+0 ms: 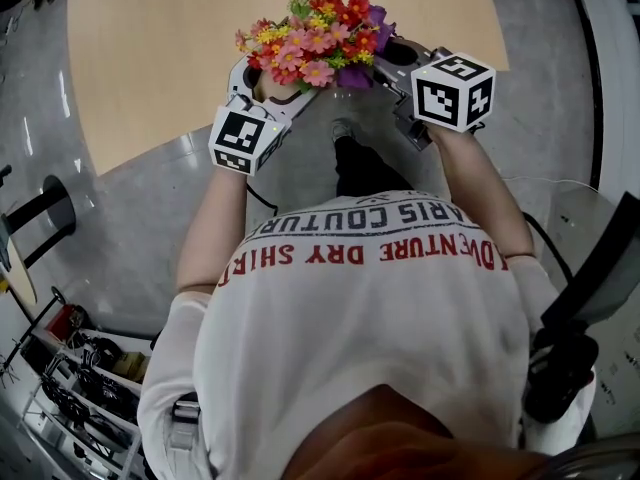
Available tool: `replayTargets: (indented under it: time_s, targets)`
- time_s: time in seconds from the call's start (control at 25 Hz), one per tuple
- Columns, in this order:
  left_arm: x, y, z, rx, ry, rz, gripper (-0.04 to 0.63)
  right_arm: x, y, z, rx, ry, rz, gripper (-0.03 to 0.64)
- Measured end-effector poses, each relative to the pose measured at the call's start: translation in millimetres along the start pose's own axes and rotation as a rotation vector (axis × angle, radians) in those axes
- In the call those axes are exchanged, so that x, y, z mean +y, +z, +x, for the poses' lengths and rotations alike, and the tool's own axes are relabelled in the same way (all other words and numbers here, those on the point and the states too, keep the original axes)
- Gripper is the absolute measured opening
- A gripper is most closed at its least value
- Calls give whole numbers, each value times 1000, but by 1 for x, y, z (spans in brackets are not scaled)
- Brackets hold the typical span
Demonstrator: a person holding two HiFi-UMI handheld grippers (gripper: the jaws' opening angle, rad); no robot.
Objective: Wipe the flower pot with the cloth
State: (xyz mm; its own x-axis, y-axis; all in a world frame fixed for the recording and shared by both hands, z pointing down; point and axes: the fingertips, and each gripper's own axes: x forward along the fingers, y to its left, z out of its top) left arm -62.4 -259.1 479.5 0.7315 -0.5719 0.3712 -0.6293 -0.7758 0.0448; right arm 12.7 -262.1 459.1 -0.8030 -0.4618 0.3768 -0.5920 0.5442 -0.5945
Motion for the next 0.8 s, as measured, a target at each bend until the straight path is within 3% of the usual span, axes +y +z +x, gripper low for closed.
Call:
replayTargets:
  time_s: [0.28, 0.6, 0.8]
  targets:
    - [-1, -1, 0, 2, -12, 0, 423, -9, -10, 12, 34, -35, 6, 45]
    - [-2, 0, -3, 4, -33, 6, 423, -31, -38, 27, 222, -196, -107, 41]
    - [-1, 0, -3, 12, -15, 7, 425, -32, -36, 24, 213, -207, -103, 43]
